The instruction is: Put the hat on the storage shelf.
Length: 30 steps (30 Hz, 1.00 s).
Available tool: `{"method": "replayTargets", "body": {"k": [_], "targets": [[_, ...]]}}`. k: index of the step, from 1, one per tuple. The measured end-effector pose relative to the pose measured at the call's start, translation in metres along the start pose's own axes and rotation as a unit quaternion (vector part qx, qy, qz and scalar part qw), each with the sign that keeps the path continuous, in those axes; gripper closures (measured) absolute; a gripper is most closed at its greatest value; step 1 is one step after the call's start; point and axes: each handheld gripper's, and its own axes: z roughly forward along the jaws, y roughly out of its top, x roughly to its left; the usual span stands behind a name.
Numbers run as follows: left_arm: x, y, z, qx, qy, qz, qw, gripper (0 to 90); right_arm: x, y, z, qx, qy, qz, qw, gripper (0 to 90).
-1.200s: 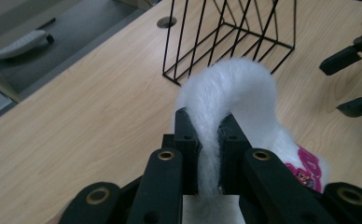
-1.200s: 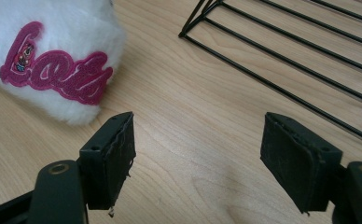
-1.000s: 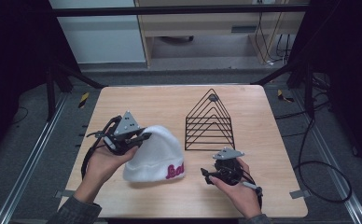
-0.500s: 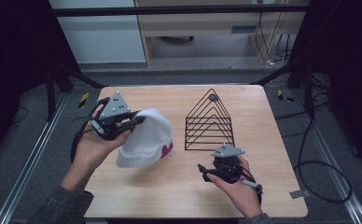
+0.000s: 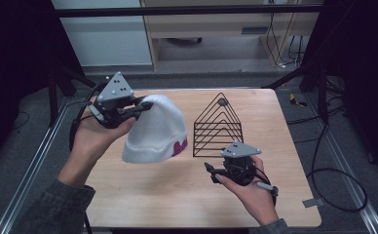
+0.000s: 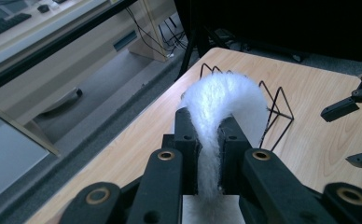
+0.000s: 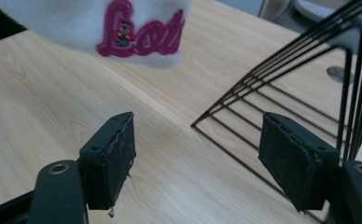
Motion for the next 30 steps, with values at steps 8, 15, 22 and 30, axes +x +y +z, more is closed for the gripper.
{"method": "replayTargets", "body": {"k": [8, 15, 22, 30], "targets": [[0.000, 0.022, -0.004, -0.010, 0.004, 0.012, 0.9999, 81.3, 0.000, 0.016, -0.009, -0.009, 0.004, -0.015, 0.9998, 32.3], [-0.004, 0.038, -0.008, -0.023, 0.001, 0.022, 0.9995, 81.3, -0.002, 0.021, -0.013, -0.013, 0.003, -0.019, 0.9997, 33.4], [-0.007, 0.053, -0.008, -0.037, 0.001, 0.026, 0.9990, 81.2, -0.007, 0.032, -0.022, -0.024, 0.000, -0.027, 0.9993, 35.8], [-0.011, 0.074, 0.001, -0.050, -0.004, 0.037, 0.9980, 81.2, -0.016, 0.046, -0.034, -0.038, -0.016, -0.033, 0.9986, 42.2]]}}
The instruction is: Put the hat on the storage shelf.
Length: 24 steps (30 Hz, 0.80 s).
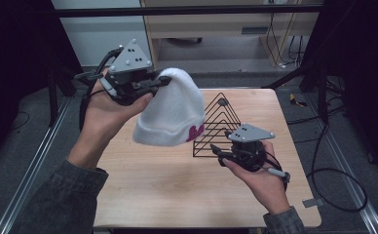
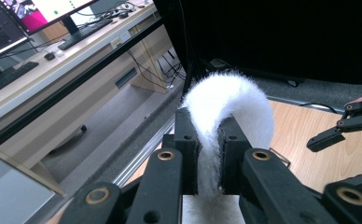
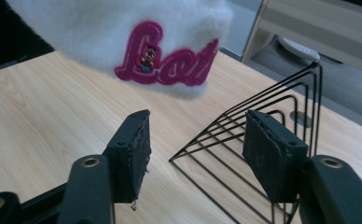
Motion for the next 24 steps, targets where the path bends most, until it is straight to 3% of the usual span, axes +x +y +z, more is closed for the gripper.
{"method": "replayTargets", "body": {"k": [16, 24], "targets": [[-0.010, 0.017, 0.019, -0.016, -0.020, 0.011, 0.9996, 81.2, -0.021, 0.009, -0.011, -0.024, 0.003, 0.002, 0.9997, 53.6], [-0.009, 0.025, 0.026, -0.022, -0.028, 0.016, 0.9993, 81.2, -0.035, 0.016, -0.010, -0.037, 0.006, 0.007, 0.9993, 55.1]]}}
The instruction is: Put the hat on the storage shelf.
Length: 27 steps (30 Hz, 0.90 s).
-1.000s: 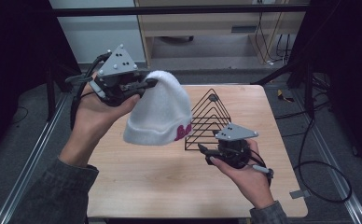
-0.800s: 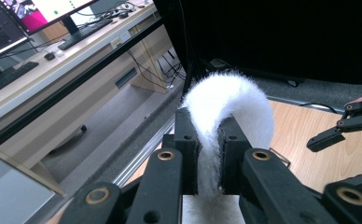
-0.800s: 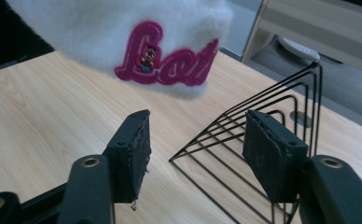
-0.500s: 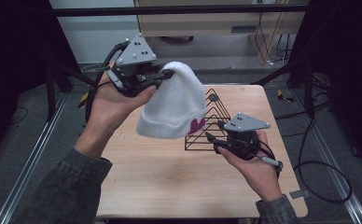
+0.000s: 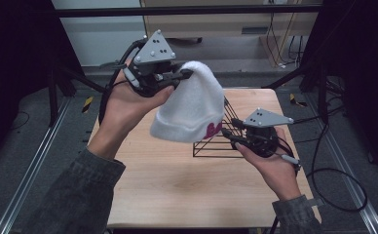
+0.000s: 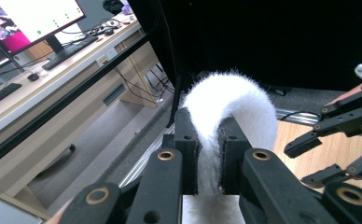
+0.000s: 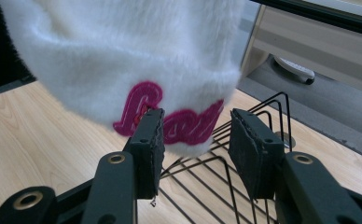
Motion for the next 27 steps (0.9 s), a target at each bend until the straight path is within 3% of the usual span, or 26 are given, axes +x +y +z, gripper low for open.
{"method": "replayTargets", "body": {"k": [8, 11, 18, 22, 27], "targets": [[0.002, 0.008, 0.010, -0.007, -0.007, 0.003, 1.0000, 81.2, -0.018, 0.022, 0.008, -0.019, -0.001, 0.018, 0.9997, 51.2], [0.005, 0.009, 0.014, -0.007, -0.008, 0.004, 0.9999, 81.2, -0.025, 0.031, 0.011, -0.030, 0.013, 0.028, 0.9991, 52.8], [0.011, 0.007, 0.026, -0.014, -0.017, -0.006, 0.9997, 81.2, -0.037, 0.037, 0.026, -0.019, 0.028, 0.028, 0.9990, 79.3], [0.013, 0.005, 0.035, -0.016, -0.012, -0.010, 0.9997, 81.1, -0.044, 0.038, 0.027, -0.017, 0.006, 0.014, 0.9997, 82.4], [0.018, 0.001, 0.057, -0.017, -0.005, -0.014, 0.9997, 81.0, -0.061, 0.036, 0.026, -0.012, -0.027, 0.019, 0.9994, 82.7]]}}
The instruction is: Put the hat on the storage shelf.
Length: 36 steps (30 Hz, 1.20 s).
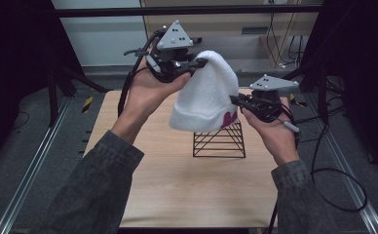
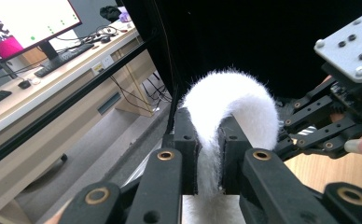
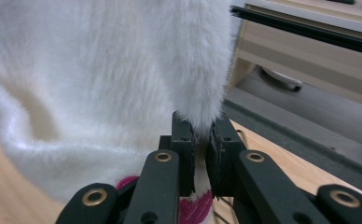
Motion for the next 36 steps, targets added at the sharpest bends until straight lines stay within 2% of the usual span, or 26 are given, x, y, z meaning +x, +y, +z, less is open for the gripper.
{"method": "replayTargets", "body": {"k": [4, 8, 16, 25, 36], "targets": [[0.004, -0.006, 0.019, 0.001, -0.002, -0.006, 1.0000, 80.7, -0.011, -0.005, 0.002, 0.009, -0.024, -0.001, 0.9997, 82.7], [0.009, -0.013, 0.034, 0.002, -0.004, -0.014, 0.9999, 80.6, -0.019, -0.012, 0.004, 0.012, -0.038, 0.003, 0.9992, 82.7], [0.015, -0.021, 0.058, 0.006, -0.005, -0.024, 0.9997, 80.4, -0.030, -0.022, 0.010, 0.019, -0.049, 0.009, 0.9986, 82.6], [0.020, -0.031, 0.070, 0.013, -0.002, -0.035, 0.9993, 80.3, -0.030, -0.033, 0.017, 0.019, -0.045, 0.015, 0.9987, 82.6], [0.016, -0.045, 0.070, 0.026, -0.008, -0.037, 0.9990, 80.1, -0.024, -0.043, 0.023, 0.032, -0.035, 0.014, 0.9988, 82.6]]}}
